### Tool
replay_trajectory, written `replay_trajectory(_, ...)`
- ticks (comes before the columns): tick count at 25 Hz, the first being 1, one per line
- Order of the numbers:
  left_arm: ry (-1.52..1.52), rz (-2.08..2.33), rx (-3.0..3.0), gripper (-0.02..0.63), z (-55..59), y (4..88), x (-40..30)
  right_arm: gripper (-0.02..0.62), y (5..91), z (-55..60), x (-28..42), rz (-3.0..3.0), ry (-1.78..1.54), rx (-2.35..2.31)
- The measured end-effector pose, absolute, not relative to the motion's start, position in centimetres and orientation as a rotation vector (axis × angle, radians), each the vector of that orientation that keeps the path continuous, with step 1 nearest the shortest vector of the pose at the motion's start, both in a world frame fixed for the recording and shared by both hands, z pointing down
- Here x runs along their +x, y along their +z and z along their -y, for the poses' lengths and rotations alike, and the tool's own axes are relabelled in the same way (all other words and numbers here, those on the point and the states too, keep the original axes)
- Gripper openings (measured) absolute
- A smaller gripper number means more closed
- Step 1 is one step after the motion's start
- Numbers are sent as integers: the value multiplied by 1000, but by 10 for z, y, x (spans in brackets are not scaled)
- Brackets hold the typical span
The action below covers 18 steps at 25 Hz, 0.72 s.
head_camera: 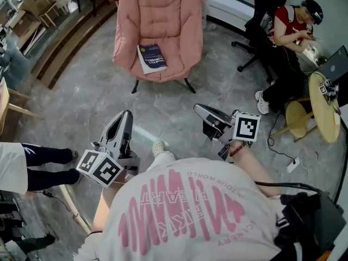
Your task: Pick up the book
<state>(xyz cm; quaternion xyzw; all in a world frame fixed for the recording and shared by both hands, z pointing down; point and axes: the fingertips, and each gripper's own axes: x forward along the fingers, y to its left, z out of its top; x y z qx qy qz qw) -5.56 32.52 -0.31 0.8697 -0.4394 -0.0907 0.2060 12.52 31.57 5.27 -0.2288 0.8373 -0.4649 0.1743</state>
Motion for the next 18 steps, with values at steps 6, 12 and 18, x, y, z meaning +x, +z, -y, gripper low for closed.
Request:
replay_trajectory(6,-246,1164,2429,8,-276,-2,-70,9,46,-281,110,-2357,-1313,-711)
replay_trajectory(12,-247,1116,2451,8,-233,-4,-88,9,42,-241,94,-2309,-1306,-753)
replay_trajectory(18,-240,1091,2480,8,-195,-16,-115,9,32,-206,64,-2300,-1295,-757)
